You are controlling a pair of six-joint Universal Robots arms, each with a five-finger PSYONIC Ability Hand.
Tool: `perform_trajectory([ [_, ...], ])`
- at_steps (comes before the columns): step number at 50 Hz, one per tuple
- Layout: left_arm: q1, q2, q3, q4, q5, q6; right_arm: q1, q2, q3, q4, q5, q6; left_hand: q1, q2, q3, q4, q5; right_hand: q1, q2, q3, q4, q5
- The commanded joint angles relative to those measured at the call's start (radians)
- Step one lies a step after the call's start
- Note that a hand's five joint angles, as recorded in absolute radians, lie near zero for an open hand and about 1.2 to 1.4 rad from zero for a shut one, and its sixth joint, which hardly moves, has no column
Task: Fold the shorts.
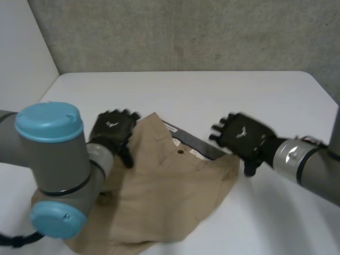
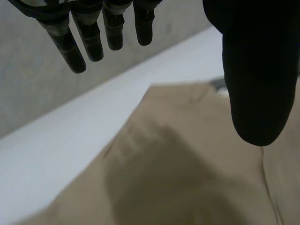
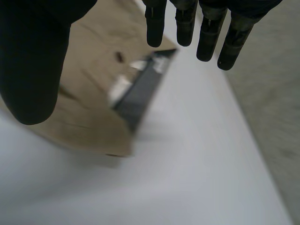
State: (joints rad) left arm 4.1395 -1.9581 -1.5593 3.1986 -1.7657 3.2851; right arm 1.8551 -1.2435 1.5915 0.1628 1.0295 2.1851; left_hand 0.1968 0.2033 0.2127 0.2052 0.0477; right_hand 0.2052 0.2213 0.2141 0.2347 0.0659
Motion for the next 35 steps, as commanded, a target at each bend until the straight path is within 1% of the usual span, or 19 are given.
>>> perform_trajectory([
  [1,-0.010,0.082,-0.083,-0.180,-0.081,-0.018,0.003,0.157,-0.018,-0.066,-0.036,-0.047,0.028,0.022,0.013,0.020,0.003,0.062,0.046,0.053,0.032,0.026],
  [5,-0.018,0.137,-0.146,-0.200,-0.074,-0.042,0.003,0.210,-0.025,-0.133,-0.031,-0.106,0.043,0.037,0.027,0.035,0.018,0.273,0.257,0.264,0.243,0.237],
  [6,-0.021,0.152,-0.165,-0.201,-0.074,-0.047,0.003,0.229,-0.028,-0.179,-0.025,-0.123,0.052,0.045,0.036,0.043,0.026,0.482,0.466,0.474,0.453,0.447],
  [7,-0.022,0.163,-0.180,-0.203,-0.072,-0.047,0.003,0.233,-0.030,-0.192,-0.022,-0.125,0.061,0.054,0.045,0.052,0.035,0.563,0.547,0.554,0.534,0.528],
  [9,-0.024,0.171,-0.194,-0.206,-0.072,-0.045,0.004,0.239,-0.033,-0.206,-0.016,-0.128,0.061,0.054,0.045,0.052,0.035,0.830,0.813,0.821,0.800,0.794],
  [10,-0.024,0.173,-0.206,-0.207,-0.072,-0.045,0.004,0.239,-0.039,-0.212,-0.013,-0.119,0.072,0.066,0.056,0.064,0.047,1.187,1.171,1.179,1.158,1.152],
  [13,-0.024,0.171,-0.220,-0.209,-0.072,-0.045,0.004,0.231,-0.050,-0.220,-0.008,-0.099,0.108,0.101,0.092,0.099,0.082,1.191,1.175,1.182,1.162,1.156],
  [17,-0.024,0.160,-0.243,-0.207,-0.072,-0.041,0.001,0.219,-0.051,-0.218,0.017,-0.016,0.160,0.154,0.145,0.152,0.135,1.191,1.175,1.182,1.162,1.156],
  [18,-0.025,0.154,-0.249,-0.206,-0.072,-0.039,0.001,0.204,-0.048,-0.218,0.033,0.031,0.181,0.174,0.165,0.173,0.155,1.191,1.175,1.182,1.162,1.156],
  [21,-0.022,0.147,-0.255,-0.201,-0.074,-0.038,-0.001,0.173,-0.039,-0.210,0.056,0.091,0.257,0.251,0.241,0.249,0.232,1.191,1.175,1.182,1.162,1.156],
  [23,-0.021,0.105,-0.252,-0.180,-0.072,-0.036,-0.004,0.147,-0.025,-0.209,0.066,0.127,0.374,0.368,0.358,0.366,0.349,1.191,1.175,1.182,1.162,1.156],
  [25,-0.022,0.071,-0.243,-0.149,-0.072,-0.036,-0.008,0.131,-0.015,-0.209,0.066,0.148,0.559,0.552,0.543,0.550,0.533,1.191,1.175,1.182,1.162,1.156],
  [26,-0.022,0.042,-0.234,-0.110,-0.072,-0.033,-0.010,0.118,0.001,-0.212,0.066,0.157,0.769,0.763,0.753,0.761,0.744,1.191,1.175,1.182,1.162,1.156],
  [29,-0.021,0.013,-0.217,-0.054,-0.072,-0.012,-0.007,0.096,0.021,-0.210,0.070,0.177,1.058,1.051,1.042,1.050,1.032,1.191,1.175,1.182,1.162,1.156],
  [30,-0.019,-0.005,-0.200,-0.024,-0.074,0.013,-0.005,0.092,0.022,-0.210,0.072,0.183,1.198,1.192,1.182,1.190,1.173,1.191,1.175,1.182,1.162,1.156],
  [33,-0.012,-0.039,-0.167,0.012,-0.077,0.066,0.001,0.082,0.034,-0.207,0.083,0.215,1.199,1.193,1.184,1.191,1.174,1.191,1.175,1.182,1.162,1.156],
  [35,-0.009,-0.068,-0.124,0.036,-0.080,0.122,0.003,0.073,0.042,-0.207,0.090,0.232,1.199,1.193,1.184,1.191,1.174,1.191,1.175,1.182,1.162,1.156],
])
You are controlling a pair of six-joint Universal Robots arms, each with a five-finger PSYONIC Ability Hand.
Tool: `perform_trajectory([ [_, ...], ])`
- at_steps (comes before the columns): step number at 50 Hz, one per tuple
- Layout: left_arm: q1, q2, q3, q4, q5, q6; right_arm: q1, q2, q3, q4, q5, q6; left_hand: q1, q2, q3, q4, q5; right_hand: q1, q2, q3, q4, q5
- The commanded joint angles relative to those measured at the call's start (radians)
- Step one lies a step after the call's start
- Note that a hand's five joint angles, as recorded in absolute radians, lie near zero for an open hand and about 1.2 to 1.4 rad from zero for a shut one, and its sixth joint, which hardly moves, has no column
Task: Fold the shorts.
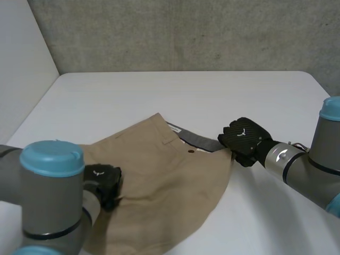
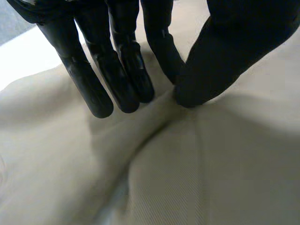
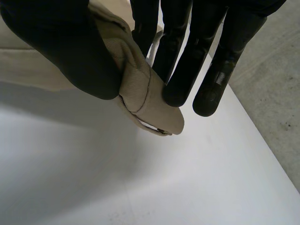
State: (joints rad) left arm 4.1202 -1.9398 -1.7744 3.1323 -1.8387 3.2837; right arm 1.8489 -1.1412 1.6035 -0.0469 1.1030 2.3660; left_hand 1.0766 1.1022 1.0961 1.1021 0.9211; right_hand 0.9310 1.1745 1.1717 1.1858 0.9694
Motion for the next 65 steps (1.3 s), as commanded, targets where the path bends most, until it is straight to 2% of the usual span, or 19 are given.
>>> perform_trajectory([
  [1,0.012,-0.094,0.107,0.112,-0.007,0.142,0.010,-0.035,0.033,0.002,0.020,0.059,0.320,0.294,0.300,0.294,0.301,0.465,0.222,0.225,0.211,0.252],
  [11,0.058,-0.188,0.455,0.291,-0.011,0.326,0.053,-0.091,0.046,0.001,0.090,0.191,0.320,0.294,0.300,0.294,0.301,0.465,0.222,0.225,0.211,0.252],
  [15,0.081,-0.225,0.561,0.301,-0.010,0.392,0.081,-0.094,0.045,0.001,0.133,0.229,0.320,0.294,0.300,0.294,0.301,0.465,0.222,0.225,0.211,0.252],
  [21,0.080,-0.223,0.587,0.321,0.001,0.389,0.098,-0.092,0.047,-0.007,0.186,0.251,0.320,0.294,0.300,0.294,0.301,0.465,0.222,0.225,0.211,0.252],
  [24,0.080,-0.245,0.671,0.403,0.003,0.384,0.107,-0.092,0.049,-0.021,0.209,0.309,0.320,0.294,0.300,0.294,0.301,0.465,0.222,0.225,0.211,0.252],
  [30,0.045,-0.399,0.796,0.551,0.053,0.393,0.148,-0.092,0.050,-0.054,0.229,0.473,0.320,0.294,0.300,0.294,0.301,0.465,0.222,0.225,0.211,0.252],
  [36,0.043,-0.501,0.774,0.580,0.095,0.398,0.184,-0.075,0.049,-0.060,0.247,0.564,0.306,0.280,0.286,0.280,0.286,0.465,0.222,0.225,0.211,0.252],
  [37,0.038,-0.511,0.762,0.580,0.099,0.398,0.196,-0.065,0.046,-0.065,0.268,0.570,0.108,0.082,0.088,0.082,0.089,0.465,0.222,0.225,0.211,0.252],
  [38,0.035,-0.521,0.730,0.580,0.108,0.396,0.199,-0.057,0.042,-0.068,0.284,0.570,-0.464,-0.489,-0.483,-0.489,-0.483,0.465,0.222,0.225,0.211,0.252],
  [39,0.037,-0.521,0.711,0.580,0.114,0.399,0.200,-0.051,0.038,-0.071,0.297,0.573,-0.749,-0.774,-0.768,-0.774,-0.768,0.465,0.222,0.225,0.211,0.252],
  [40,0.038,-0.521,0.693,0.578,0.119,0.401,0.202,-0.043,0.035,-0.076,0.313,0.575,-0.902,-0.928,-0.922,-0.928,-0.921,0.465,0.222,0.225,0.211,0.252],
  [44,0.035,-0.469,0.586,0.566,0.125,0.392,0.202,-0.011,0.009,-0.090,0.377,0.585,-0.902,-0.928,-0.922,-0.928,-0.921,0.465,0.222,0.225,0.211,0.252],
  [52,0.058,-0.144,0.304,0.509,0.116,0.373,0.200,0.043,-0.027,-0.091,0.406,0.596,-0.872,-0.898,-0.891,-0.897,-0.891,0.465,0.222,0.225,0.211,0.252],
  [57,0.095,0.068,0.095,0.384,0.121,0.282,0.199,0.057,-0.039,-0.090,0.406,0.650,-0.837,-0.862,-0.856,-0.862,-0.856,0.465,0.222,0.225,0.211,0.252],
  [63,0.115,0.180,-0.045,0.221,0.131,0.131,0.194,0.064,-0.047,-0.090,0.402,0.677,-0.746,-0.772,-0.765,-0.771,-0.765,0.465,0.222,0.225,0.211,0.252],
  [65,0.120,0.194,-0.083,0.145,0.164,0.067,0.193,0.075,-0.051,-0.088,0.402,0.676,-0.602,-0.628,-0.622,-0.628,-0.621,0.465,0.222,0.225,0.211,0.252],
])
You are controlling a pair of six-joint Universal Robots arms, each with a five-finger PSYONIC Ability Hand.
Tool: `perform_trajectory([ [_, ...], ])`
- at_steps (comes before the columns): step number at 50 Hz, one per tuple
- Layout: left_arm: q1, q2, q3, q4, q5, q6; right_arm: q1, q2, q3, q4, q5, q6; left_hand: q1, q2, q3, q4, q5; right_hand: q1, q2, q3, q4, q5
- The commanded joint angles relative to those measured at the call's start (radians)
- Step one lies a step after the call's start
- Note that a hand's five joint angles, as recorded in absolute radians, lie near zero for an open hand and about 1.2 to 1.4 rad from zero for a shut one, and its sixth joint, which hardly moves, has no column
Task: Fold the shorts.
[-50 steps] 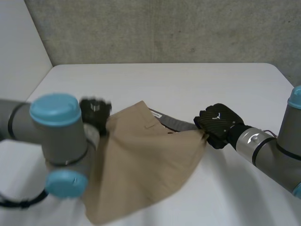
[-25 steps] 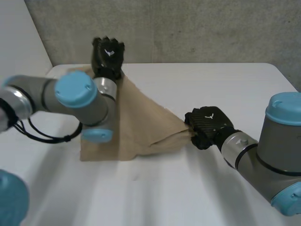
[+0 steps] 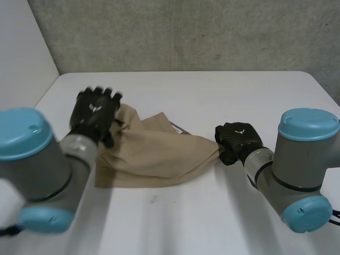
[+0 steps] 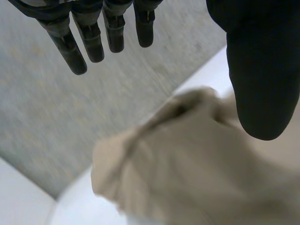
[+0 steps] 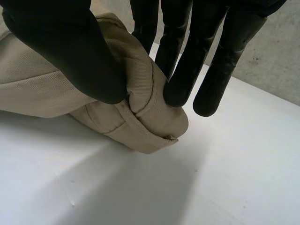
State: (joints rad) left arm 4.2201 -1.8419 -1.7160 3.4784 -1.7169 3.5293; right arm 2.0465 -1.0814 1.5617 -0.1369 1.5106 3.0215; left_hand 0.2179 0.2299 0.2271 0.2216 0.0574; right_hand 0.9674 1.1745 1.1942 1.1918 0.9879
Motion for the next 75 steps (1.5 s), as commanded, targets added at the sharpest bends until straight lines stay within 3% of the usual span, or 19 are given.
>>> perform_trajectory([
  [1,0.023,0.096,-0.149,-0.223,0.055,-0.196,-0.005,0.018,-0.011,0.002,-0.006,0.022,0.309,0.297,0.300,0.305,0.295,0.429,0.222,0.202,0.204,0.234],
  [7,0.099,0.089,-0.188,-0.372,0.183,-0.256,-0.005,0.023,-0.011,0.010,-0.006,0.016,0.618,0.606,0.608,0.614,0.604,0.429,0.222,0.202,0.204,0.234],
  [13,0.175,0.056,-0.185,-0.375,0.241,-0.257,-0.005,0.023,-0.011,0.011,-0.009,0.016,0.642,0.629,0.632,0.638,0.627,0.429,0.222,0.202,0.204,0.234],
  [27,0.222,-0.155,-0.060,-0.277,0.235,-0.248,-0.002,0.017,0.003,0.011,-0.013,0.013,0.504,0.491,0.494,0.500,0.489,0.429,0.222,0.202,0.204,0.234],
  [45,0.218,-0.232,0.012,-0.271,0.231,-0.245,0.003,0.014,0.008,0.011,-0.015,0.011,0.533,0.521,0.524,0.529,0.519,0.429,0.222,0.202,0.204,0.234],
  [61,0.209,-0.238,0.010,-0.220,0.229,-0.240,0.001,0.012,0.009,0.013,-0.015,0.010,0.794,0.782,0.785,0.790,0.780,0.429,0.222,0.202,0.204,0.234],
  [65,0.207,-0.234,0.003,-0.216,0.227,-0.214,0.000,0.009,0.011,0.011,-0.015,0.010,1.178,1.166,1.168,1.174,1.163,0.429,0.222,0.202,0.204,0.234],
  [75,0.190,-0.111,-0.042,-0.216,0.125,-0.161,-0.006,-0.003,0.012,0.013,-0.017,0.007,1.178,1.166,1.169,1.175,1.164,0.429,0.222,0.202,0.204,0.234],
])
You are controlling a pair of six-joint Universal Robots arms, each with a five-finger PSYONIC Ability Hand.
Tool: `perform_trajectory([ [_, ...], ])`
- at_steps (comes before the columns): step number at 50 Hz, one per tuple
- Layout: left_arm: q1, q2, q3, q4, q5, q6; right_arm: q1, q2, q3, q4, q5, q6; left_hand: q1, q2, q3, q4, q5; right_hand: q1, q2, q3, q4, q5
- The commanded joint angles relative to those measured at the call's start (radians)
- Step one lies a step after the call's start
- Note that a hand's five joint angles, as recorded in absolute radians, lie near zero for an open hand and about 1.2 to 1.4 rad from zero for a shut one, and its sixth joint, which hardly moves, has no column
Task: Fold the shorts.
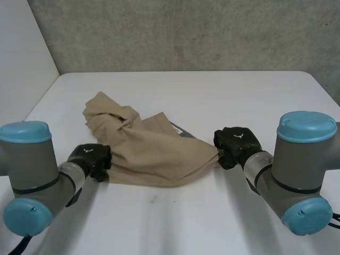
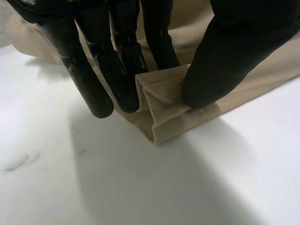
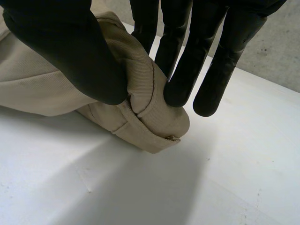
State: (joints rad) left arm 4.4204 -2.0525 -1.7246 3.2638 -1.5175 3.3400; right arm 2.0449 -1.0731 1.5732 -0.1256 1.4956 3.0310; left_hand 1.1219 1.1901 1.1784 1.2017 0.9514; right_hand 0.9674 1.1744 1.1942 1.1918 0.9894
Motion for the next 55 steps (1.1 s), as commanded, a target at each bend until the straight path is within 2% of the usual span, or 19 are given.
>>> perform_trajectory([
  [1,-0.012,0.115,-0.035,0.000,-0.079,0.029,-0.003,-0.016,-0.001,0.001,-0.002,-0.007,0.274,0.206,0.218,0.195,0.270,0.429,0.222,0.202,0.204,0.232],
  [9,-0.021,0.307,-0.039,-0.013,-0.087,0.029,-0.006,-0.096,-0.024,0.090,-0.008,-0.150,0.274,0.206,0.218,0.195,0.270,0.429,0.222,0.202,0.204,0.232],
  [17,-0.006,0.577,0.046,-0.021,-0.079,0.033,-0.008,-0.313,-0.134,0.248,-0.041,-0.354,0.274,0.206,0.218,0.195,0.270,0.429,0.222,0.202,0.204,0.232],
  [25,-0.006,0.802,0.219,-0.085,-0.078,0.032,-0.011,-0.470,-0.316,0.337,-0.038,-0.389,0.274,0.206,0.218,0.195,0.270,0.429,0.222,0.202,0.204,0.232],
  [32,-0.001,0.836,0.362,-0.092,-0.082,0.030,-0.018,-0.513,-0.467,0.420,-0.040,-0.396,0.274,0.206,0.218,0.195,0.270,0.429,0.222,0.202,0.204,0.232],
  [40,0.021,0.738,0.408,-0.095,-0.079,0.036,-0.022,-0.404,-0.562,0.494,-0.035,-0.448,0.274,0.206,0.218,0.195,0.270,0.429,0.222,0.202,0.204,0.232],
  [47,0.001,0.456,0.376,-0.104,-0.082,0.038,-0.014,-0.222,-0.552,0.483,-0.034,-0.480,0.274,0.206,0.218,0.195,0.270,0.429,0.222,0.202,0.204,0.232],
  [51,-0.038,0.263,0.434,-0.089,-0.089,0.042,-0.009,-0.117,-0.555,0.428,-0.018,-0.465,0.274,0.206,0.218,0.195,0.270,0.429,0.222,0.202,0.204,0.232],
  [55,-0.048,0.095,0.583,-0.040,-0.113,0.071,-0.006,-0.030,-0.556,0.238,0.026,-0.434,0.274,0.206,0.218,0.195,0.270,0.429,0.222,0.202,0.204,0.232],
])
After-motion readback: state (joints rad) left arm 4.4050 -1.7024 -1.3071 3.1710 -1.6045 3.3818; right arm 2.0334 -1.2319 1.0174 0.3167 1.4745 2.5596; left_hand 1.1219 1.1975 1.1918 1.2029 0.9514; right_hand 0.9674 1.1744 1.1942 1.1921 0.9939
